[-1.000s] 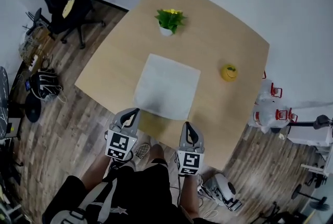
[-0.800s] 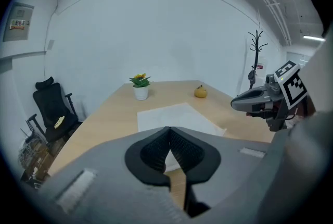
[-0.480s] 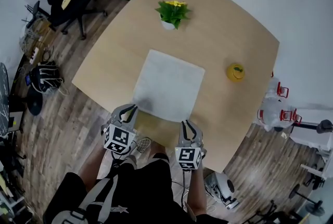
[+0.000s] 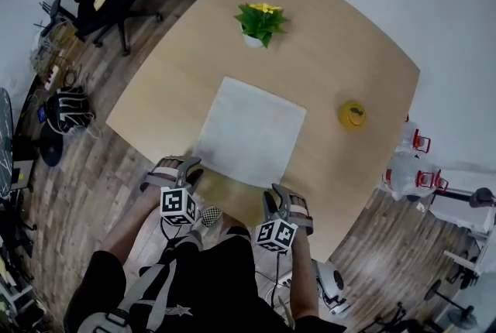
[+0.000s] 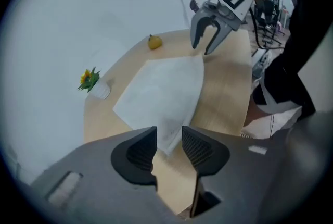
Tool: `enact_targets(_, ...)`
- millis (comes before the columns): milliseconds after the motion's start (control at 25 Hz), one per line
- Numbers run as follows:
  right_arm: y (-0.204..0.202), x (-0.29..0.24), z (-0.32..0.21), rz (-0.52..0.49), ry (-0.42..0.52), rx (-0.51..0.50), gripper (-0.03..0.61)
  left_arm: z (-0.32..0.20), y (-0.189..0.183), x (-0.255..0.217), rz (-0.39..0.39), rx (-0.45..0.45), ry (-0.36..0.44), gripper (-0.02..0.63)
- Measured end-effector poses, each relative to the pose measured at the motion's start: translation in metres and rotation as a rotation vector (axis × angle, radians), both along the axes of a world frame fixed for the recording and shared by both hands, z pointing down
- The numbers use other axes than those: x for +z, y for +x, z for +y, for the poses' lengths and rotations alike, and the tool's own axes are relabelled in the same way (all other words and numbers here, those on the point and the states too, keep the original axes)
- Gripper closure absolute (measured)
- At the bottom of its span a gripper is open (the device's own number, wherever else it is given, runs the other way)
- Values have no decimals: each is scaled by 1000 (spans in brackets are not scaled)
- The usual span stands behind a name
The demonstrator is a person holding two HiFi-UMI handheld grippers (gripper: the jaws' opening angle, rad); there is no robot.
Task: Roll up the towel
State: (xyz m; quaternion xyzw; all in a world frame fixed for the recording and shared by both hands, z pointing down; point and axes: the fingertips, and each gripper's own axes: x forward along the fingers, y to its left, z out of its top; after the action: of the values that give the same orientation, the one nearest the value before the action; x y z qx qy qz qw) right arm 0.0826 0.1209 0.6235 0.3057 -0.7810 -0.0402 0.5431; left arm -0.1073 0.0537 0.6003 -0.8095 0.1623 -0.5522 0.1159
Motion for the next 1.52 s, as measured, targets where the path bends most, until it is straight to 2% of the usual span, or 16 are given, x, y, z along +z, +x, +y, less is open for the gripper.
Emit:
enact_targets(160,-1,15,3,62,-43,-62,425,-1,-6,18,-106,85,10,434)
enact_targets(480,5,30,0,90,-85,-78,425,-2,-14,47,-186,132,-42,428)
enact_targets(600,8,34,-2,95,-99,-81,432,-3,-13,52,-177,128,-67,453)
enact_targets(640,8,34,-2,96,-100,-82,441,-5,-11,51,-175,129,-64,479)
enact_targets(840,7,34,-2,92,-101,-94,501,-12,-11,52,-186,143,-52,527)
enact_targets(960,9,32,-3,84,-102,-82,540,-13,-9,53,-180,152,-54,588)
enact_targets(1160,12,30,1,65,-117,-75,546,-8,-10,47,-178,169,-73,592)
enact_targets(1360,10,26,19,47,-169,-93,548,9,-12,40,-172,181,-131,592)
enact_targets(1520,12,24,24,20,-204,-62,546,11,-9,35,-165,169,-144,592)
